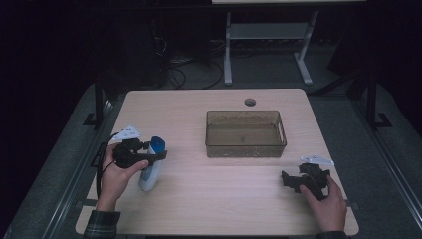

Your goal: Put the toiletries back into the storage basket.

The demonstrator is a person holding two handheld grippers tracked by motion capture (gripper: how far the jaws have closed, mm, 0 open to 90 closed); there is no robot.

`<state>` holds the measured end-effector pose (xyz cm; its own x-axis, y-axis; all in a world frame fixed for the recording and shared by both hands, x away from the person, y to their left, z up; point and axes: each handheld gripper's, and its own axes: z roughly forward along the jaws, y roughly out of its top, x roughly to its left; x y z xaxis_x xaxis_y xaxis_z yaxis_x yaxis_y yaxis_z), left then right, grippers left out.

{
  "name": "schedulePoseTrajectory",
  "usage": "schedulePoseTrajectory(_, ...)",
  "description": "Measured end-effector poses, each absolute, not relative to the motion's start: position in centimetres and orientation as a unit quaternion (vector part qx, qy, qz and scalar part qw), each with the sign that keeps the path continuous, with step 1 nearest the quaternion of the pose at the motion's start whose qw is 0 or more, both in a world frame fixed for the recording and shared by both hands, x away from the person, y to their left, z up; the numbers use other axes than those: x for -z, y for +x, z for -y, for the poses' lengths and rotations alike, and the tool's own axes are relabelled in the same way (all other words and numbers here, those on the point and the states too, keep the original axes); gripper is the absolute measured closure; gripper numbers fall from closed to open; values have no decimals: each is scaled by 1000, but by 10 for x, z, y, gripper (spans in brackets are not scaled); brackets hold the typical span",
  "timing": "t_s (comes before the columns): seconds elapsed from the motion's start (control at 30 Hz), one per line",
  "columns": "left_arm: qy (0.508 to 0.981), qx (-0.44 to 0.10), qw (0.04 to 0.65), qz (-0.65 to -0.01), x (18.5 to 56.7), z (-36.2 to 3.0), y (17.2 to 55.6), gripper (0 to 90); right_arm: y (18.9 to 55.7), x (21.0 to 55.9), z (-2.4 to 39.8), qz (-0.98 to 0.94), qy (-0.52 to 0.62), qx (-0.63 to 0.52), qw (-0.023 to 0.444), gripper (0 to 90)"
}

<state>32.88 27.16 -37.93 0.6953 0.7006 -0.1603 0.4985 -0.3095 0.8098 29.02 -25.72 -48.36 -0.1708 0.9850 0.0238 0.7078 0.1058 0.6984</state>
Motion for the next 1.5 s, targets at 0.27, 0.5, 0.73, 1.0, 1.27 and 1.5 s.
schedulePoseTrajectory(0.27, 788, -112, 476, -374, 376, -280, 326, 362, 290, 484, 257, -706, 600, -295, 234, 0)
schedulePoseTrajectory(0.5, 776, -109, 505, -362, 375, -275, 330, 362, 290, 484, 257, -706, 600, -296, 234, 0)
schedulePoseTrajectory(0.73, 767, -115, 527, -348, 370, -265, 336, 362, 290, 484, 257, -706, 600, -295, 234, 0)
schedulePoseTrajectory(1.0, 755, -124, 548, -338, 363, -254, 343, 362, 290, 484, 257, -706, 600, -296, 235, 0)
schedulePoseTrajectory(1.27, 755, -121, 557, -324, 354, -240, 352, 362, 290, 484, 257, -705, 600, -296, 234, 0)
schedulePoseTrajectory(1.5, 761, -122, 559, -307, 343, -223, 361, 362, 290, 483, 257, -706, 599, -296, 234, 0)
